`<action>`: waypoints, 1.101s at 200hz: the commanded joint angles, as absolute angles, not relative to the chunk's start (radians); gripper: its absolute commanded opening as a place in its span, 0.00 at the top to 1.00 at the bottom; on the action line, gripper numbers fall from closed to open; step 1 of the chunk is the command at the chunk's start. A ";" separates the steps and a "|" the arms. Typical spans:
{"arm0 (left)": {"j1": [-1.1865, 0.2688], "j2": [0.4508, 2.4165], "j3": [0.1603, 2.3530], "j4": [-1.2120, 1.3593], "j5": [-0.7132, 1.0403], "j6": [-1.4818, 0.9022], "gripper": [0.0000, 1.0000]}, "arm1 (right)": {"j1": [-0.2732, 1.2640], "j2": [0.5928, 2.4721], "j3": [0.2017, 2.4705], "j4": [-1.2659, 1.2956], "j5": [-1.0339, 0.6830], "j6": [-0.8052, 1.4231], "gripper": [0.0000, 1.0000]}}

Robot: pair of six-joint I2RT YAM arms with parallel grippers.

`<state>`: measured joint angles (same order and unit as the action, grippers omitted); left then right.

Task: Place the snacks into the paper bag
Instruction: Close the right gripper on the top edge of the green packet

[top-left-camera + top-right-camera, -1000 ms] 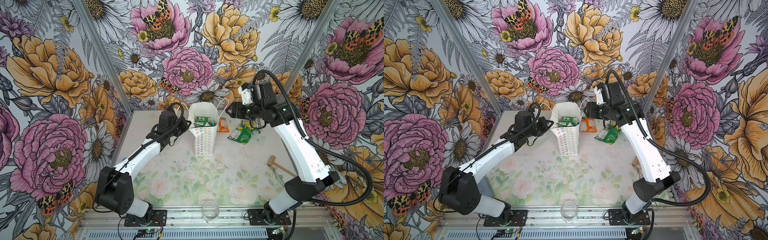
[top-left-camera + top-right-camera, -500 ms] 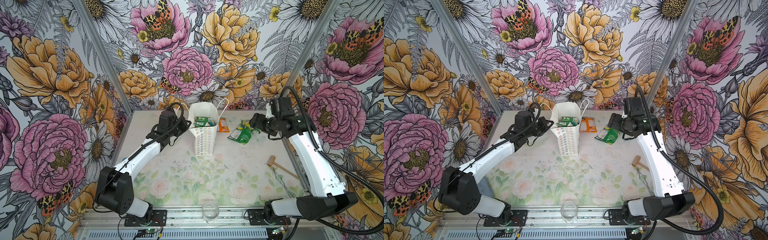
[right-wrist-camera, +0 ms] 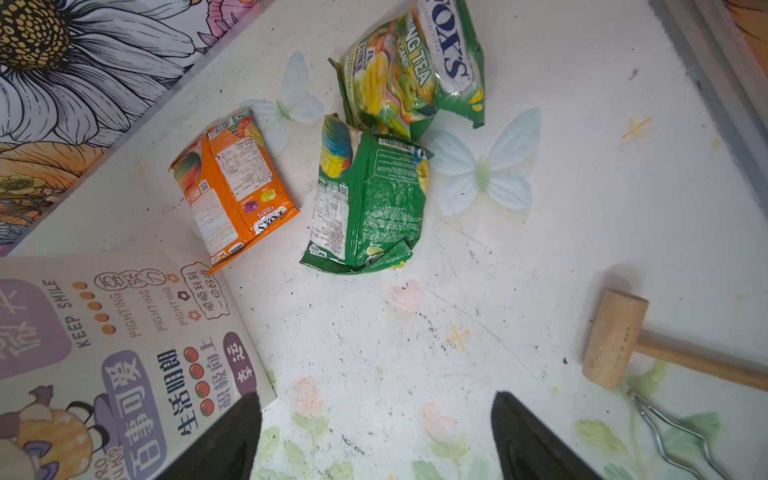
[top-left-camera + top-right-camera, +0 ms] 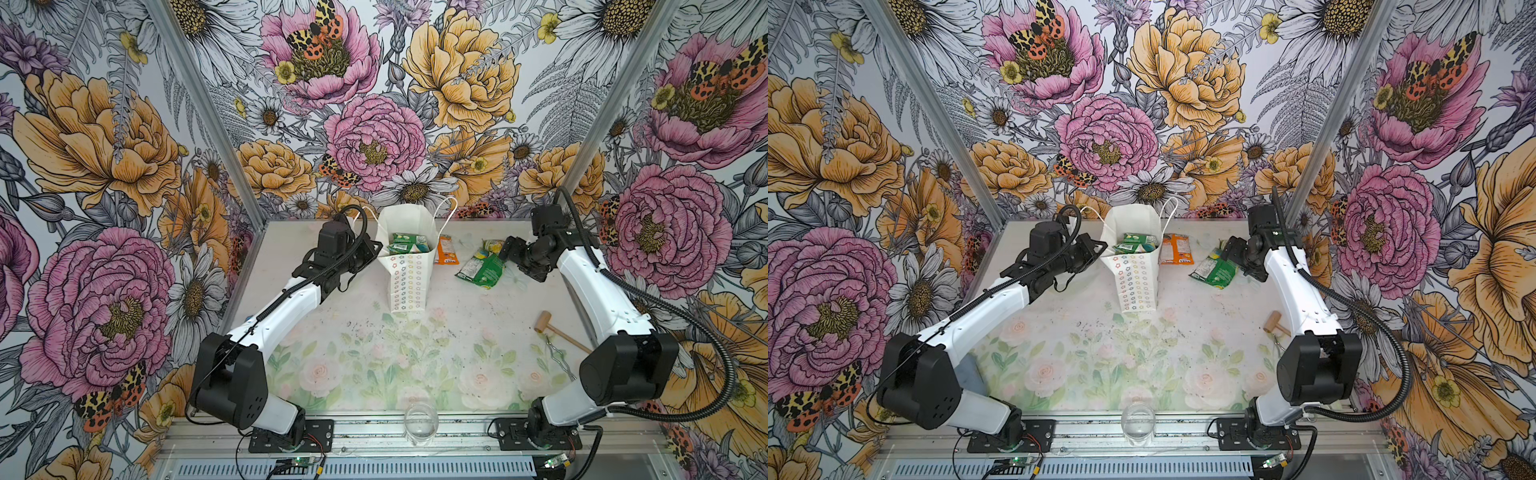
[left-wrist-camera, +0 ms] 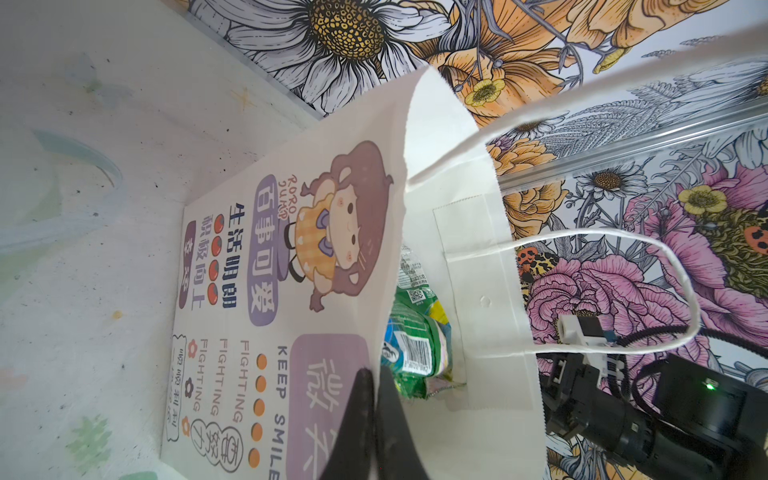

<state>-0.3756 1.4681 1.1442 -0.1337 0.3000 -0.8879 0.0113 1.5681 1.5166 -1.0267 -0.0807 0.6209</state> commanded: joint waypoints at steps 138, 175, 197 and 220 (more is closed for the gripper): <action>-0.386 1.452 1.168 -0.141 0.278 -0.881 1.00 | 0.035 1.877 1.508 -0.753 -0.082 0.783 0.01; -0.387 1.453 1.168 -0.141 0.279 -0.880 1.00 | 0.051 1.922 1.530 -0.742 -0.068 0.794 0.00; -0.386 1.452 1.168 -0.142 0.278 -0.879 1.00 | 0.052 1.944 1.539 -0.742 -0.052 0.793 0.00; -0.385 1.456 1.167 -0.141 0.280 -0.879 1.00 | 0.054 1.968 1.546 -0.742 -0.046 0.793 0.00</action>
